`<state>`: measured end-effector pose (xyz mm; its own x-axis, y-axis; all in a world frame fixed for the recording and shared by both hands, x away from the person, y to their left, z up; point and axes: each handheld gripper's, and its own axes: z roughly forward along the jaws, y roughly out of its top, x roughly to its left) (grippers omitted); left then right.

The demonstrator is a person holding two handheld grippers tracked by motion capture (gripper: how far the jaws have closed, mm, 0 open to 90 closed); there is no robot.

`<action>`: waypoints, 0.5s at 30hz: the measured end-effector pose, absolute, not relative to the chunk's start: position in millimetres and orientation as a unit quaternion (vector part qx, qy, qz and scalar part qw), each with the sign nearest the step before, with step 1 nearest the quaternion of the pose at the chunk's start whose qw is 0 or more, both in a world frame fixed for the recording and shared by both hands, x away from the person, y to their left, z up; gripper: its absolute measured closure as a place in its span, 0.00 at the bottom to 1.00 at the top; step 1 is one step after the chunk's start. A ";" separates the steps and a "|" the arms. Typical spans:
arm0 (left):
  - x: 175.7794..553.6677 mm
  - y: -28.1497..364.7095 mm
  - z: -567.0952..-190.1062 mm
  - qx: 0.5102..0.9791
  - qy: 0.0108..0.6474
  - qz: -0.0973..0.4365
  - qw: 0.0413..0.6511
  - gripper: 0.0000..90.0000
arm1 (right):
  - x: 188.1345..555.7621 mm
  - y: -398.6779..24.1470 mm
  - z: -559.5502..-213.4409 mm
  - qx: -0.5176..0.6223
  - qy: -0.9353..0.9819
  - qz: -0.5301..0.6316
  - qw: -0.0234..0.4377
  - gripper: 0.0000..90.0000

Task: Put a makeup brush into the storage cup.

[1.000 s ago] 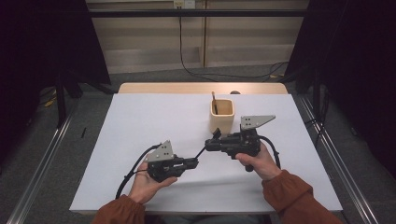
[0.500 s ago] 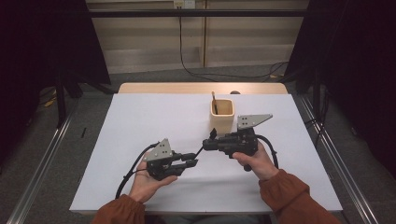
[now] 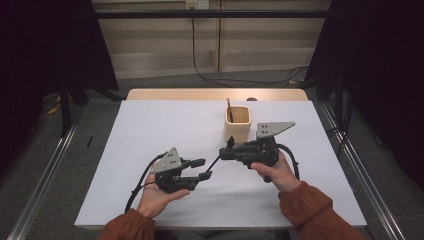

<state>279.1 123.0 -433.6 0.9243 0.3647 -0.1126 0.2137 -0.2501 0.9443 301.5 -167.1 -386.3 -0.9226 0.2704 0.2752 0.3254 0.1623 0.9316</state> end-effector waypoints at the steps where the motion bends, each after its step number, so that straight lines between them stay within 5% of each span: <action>1: 279.1 123.2 -433.3 0.787 0.185 0.067 0.584 0.55 | 301.4 -167.5 -386.0 -0.196 -0.762 -0.617 0.021 0.95; 15: 281.1 129.6 -427.7 0.780 0.215 0.081 0.581 0.19 | 302.0 -170.0 -385.1 -0.207 -0.769 -0.605 0.016 0.95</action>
